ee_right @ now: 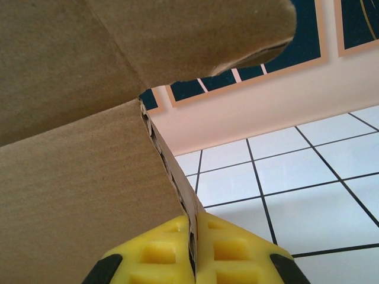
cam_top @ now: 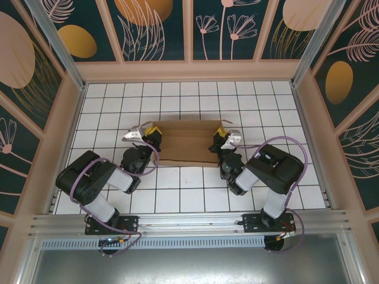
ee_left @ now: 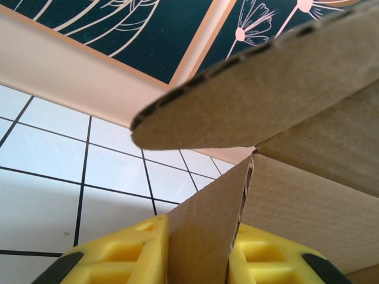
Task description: Fold the paper box
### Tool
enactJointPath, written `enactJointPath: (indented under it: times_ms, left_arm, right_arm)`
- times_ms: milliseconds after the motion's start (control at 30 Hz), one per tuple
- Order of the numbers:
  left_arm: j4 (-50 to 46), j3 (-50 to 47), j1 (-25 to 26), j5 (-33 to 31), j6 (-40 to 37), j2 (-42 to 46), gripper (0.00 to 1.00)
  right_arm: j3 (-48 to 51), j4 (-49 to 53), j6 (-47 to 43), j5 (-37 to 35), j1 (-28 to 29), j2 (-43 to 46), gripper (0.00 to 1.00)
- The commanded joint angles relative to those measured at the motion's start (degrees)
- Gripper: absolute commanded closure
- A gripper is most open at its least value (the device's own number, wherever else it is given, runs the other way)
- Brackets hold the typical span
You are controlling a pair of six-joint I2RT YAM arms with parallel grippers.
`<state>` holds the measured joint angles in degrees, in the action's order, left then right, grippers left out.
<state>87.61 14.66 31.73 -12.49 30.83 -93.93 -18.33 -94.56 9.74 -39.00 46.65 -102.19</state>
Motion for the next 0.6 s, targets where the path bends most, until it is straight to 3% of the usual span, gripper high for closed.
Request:
enactJointPath:
  times_ms: [0, 200, 567]
  left_arm:
    - [0.49, -1.55, 1.56, 2.92, 1.35, -1.48, 0.74]
    - [-3.46, 0.36, 2.35, 5.8, 0.98, -0.34, 0.73]
    - [-7.4, -3.32, 2.33, 3.94, -1.5, 1.17, 0.74]
  right_arm:
    - [1.95, -3.42, 3.13, 2.72, 2.19, -2.68, 1.0]
    - [2.55, -3.39, 3.91, 3.1, 2.65, -3.67, 1.0]
    - [5.28, -3.62, 3.49, 3.3, 2.91, -2.53, 0.98]
